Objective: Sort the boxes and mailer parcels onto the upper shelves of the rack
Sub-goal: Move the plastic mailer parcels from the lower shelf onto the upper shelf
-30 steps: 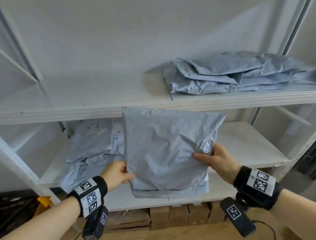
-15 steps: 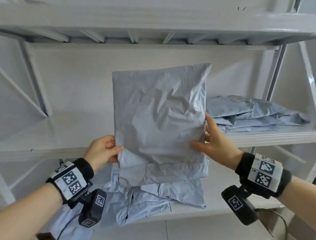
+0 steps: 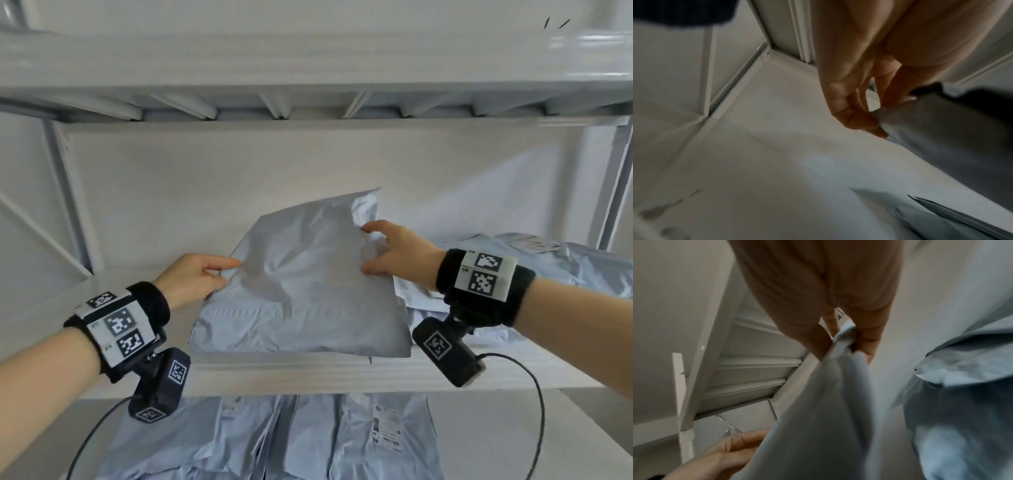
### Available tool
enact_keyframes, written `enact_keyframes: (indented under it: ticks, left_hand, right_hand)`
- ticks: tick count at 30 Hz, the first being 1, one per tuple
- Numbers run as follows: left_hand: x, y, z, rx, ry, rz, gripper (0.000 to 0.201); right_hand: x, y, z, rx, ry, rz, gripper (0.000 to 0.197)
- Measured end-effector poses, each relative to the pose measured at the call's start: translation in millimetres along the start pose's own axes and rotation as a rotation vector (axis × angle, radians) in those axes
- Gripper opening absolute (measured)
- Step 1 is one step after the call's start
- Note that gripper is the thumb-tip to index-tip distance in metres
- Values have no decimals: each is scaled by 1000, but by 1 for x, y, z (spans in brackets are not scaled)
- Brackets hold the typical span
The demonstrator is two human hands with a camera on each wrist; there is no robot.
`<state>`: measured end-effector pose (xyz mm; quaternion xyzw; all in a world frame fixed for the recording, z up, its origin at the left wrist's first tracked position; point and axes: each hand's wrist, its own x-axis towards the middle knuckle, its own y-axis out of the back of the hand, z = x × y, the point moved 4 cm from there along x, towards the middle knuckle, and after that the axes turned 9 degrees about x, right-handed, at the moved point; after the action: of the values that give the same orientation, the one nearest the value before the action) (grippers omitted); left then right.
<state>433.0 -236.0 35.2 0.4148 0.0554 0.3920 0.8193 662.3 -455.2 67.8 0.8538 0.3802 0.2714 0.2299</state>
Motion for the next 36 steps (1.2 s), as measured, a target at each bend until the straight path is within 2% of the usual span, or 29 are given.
enact_keyframes:
  ticks: [3, 5, 7, 12, 20, 22, 27, 32, 36]
  left_hand:
    - [27, -2, -6, -37, 84, -107, 48]
    - [43, -7, -13, 4, 111, -171, 57]
    - [56, -13, -19, 52, 124, -215, 63]
    - [75, -37, -37, 220, 195, -379, 84]
    - [88, -61, -51, 610, 157, -608, 101]
    - [90, -63, -52, 683, 117, -619, 100]
    - [88, -66, -48, 832, -53, -592, 91]
    - [77, -74, -30, 962, -280, -483, 78]
    - [60, -73, -9, 917, -422, -411, 69]
  right_hand:
    - [35, -9, 1, 148, -59, -160, 72]
    - [54, -20, 5, 148, -65, -284, 66]
    - [68, -31, 10, 30, -61, -337, 62]
    - [84, -59, 29, -492, -74, -385, 72]
    - [78, -83, 50, -713, -126, -412, 99]
    - [76, -84, 48, -785, -119, -418, 95]
    - [67, -84, 41, -963, -65, -393, 70]
    - [52, -79, 32, -989, -61, -423, 66]
    - [32, -74, 13, -970, 0, -400, 61]
